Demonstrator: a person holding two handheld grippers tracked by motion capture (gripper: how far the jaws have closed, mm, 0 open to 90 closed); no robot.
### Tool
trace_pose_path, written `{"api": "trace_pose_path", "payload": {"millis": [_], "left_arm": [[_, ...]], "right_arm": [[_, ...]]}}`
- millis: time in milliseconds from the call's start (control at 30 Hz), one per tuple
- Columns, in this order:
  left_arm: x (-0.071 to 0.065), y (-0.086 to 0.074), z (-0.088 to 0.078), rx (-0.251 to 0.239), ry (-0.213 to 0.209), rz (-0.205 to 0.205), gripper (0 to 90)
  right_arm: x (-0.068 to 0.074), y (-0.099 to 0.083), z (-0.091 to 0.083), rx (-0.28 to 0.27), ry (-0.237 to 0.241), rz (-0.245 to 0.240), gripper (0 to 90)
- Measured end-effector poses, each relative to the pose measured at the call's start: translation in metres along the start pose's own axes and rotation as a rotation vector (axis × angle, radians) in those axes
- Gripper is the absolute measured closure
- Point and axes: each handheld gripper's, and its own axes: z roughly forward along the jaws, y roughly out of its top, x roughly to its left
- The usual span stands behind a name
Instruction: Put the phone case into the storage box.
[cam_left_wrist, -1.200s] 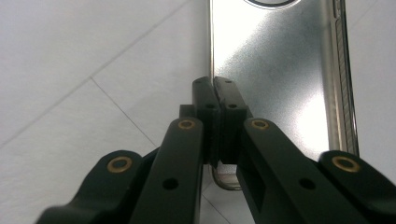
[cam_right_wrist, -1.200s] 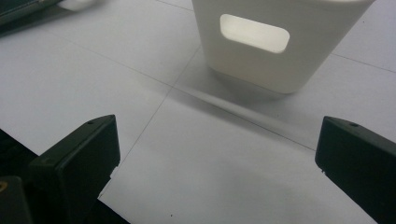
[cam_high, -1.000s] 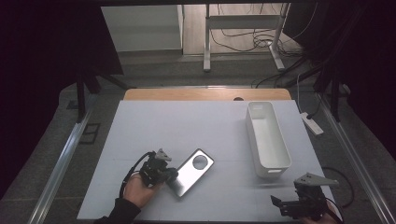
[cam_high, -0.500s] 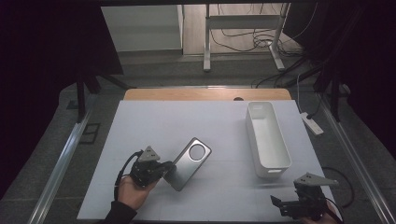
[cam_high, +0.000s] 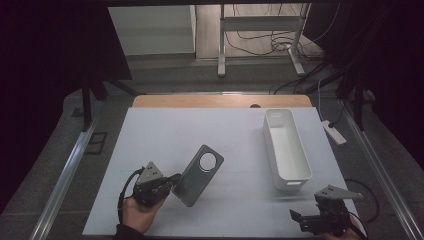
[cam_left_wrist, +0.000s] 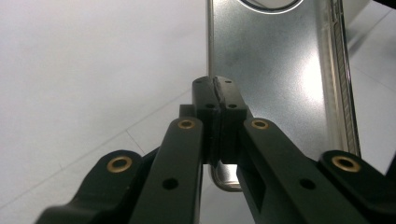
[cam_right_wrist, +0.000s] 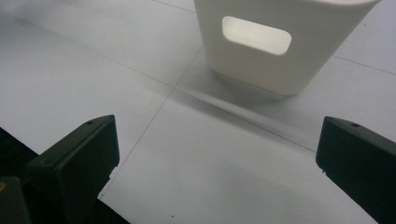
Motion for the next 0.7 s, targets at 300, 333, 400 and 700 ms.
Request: {"api": "trace_pose_path", "payload": {"millis": [300,333,400,700], "left_arm": [[-0.004,-0.002,-0.003,-0.01,0.002,0.003,88.9],[-0.005,-0.002,-0.003,-0.012,0.002,0.003,88.9],[-0.005,-0.002,-0.003,-0.013,0.002,0.004,88.9],[-0.006,-0.001,-0.001,-0.015,-0.003,0.01,88.9]], "right_arm": [[0.0,0.0,-0.002,-0.019,0.019,-0.011,0.0],[0.0,0.0,-0.003,-0.021,0.028,-0.012,0.0],[0.0,0.0,-0.003,-0.023,0.034,-0.016,0.0],[0.008,0.01,-0.007,-0.057,0.162,-0.051,0.0]]}}
